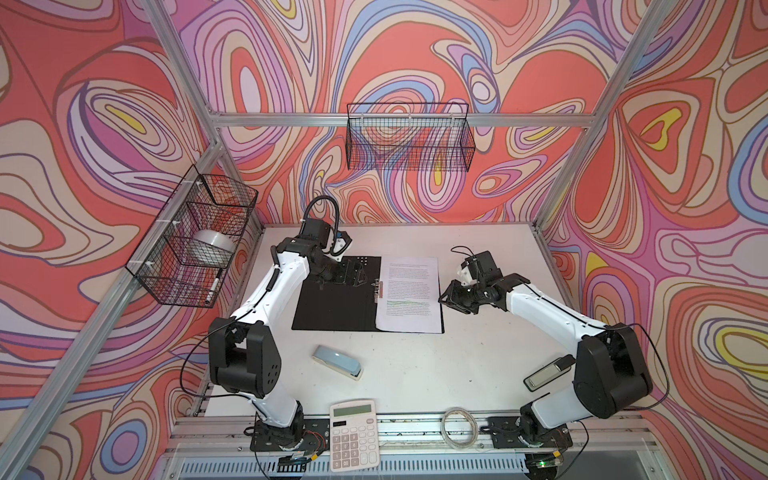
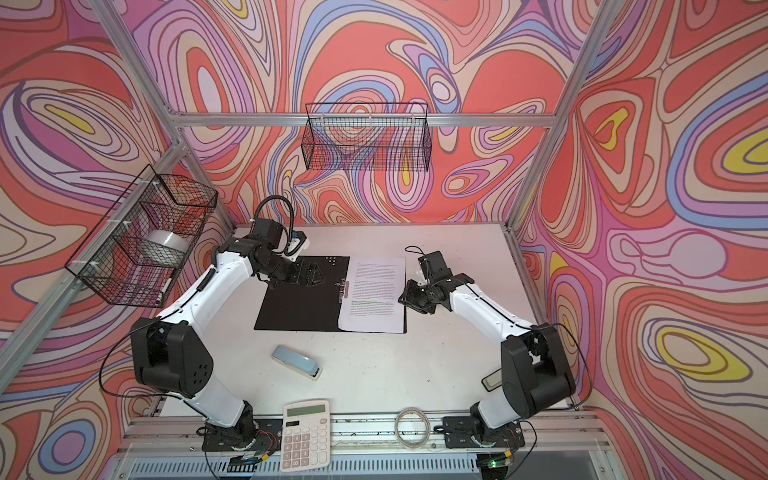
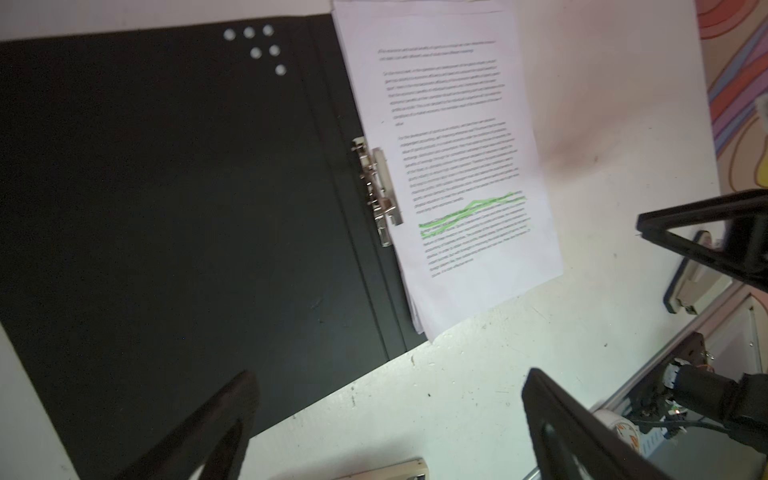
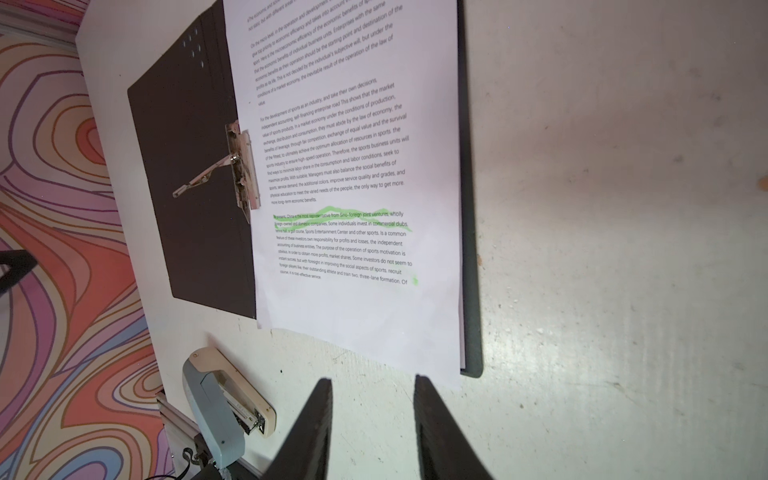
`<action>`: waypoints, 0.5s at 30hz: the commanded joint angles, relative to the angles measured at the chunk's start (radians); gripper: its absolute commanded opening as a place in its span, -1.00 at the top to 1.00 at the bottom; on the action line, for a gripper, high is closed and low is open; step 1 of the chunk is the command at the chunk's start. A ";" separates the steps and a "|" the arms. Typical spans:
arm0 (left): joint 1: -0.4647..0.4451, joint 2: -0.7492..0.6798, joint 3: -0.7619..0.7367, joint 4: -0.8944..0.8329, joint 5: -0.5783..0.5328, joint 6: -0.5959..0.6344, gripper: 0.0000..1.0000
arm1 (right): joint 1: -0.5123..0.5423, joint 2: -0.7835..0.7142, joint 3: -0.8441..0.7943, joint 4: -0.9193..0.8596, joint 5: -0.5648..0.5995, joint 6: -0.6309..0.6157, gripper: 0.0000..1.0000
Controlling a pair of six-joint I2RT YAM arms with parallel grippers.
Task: Put the files into the folder
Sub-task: 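Move the left gripper over the empty black folder cover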
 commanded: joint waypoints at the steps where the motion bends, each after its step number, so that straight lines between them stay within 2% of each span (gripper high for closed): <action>1: 0.070 0.037 -0.026 -0.052 -0.041 -0.047 -1.00 | 0.015 -0.031 -0.023 0.019 -0.017 0.029 0.30; 6: 0.103 0.067 -0.060 0.000 -0.059 -0.069 -1.00 | 0.057 -0.024 -0.005 0.009 -0.005 0.034 0.31; 11: 0.109 0.092 -0.057 0.020 -0.158 -0.095 -1.00 | 0.058 -0.008 0.001 -0.023 0.002 0.022 0.31; 15: 0.116 0.134 -0.044 0.016 -0.204 -0.106 -1.00 | 0.058 -0.023 -0.022 -0.049 0.061 0.019 0.27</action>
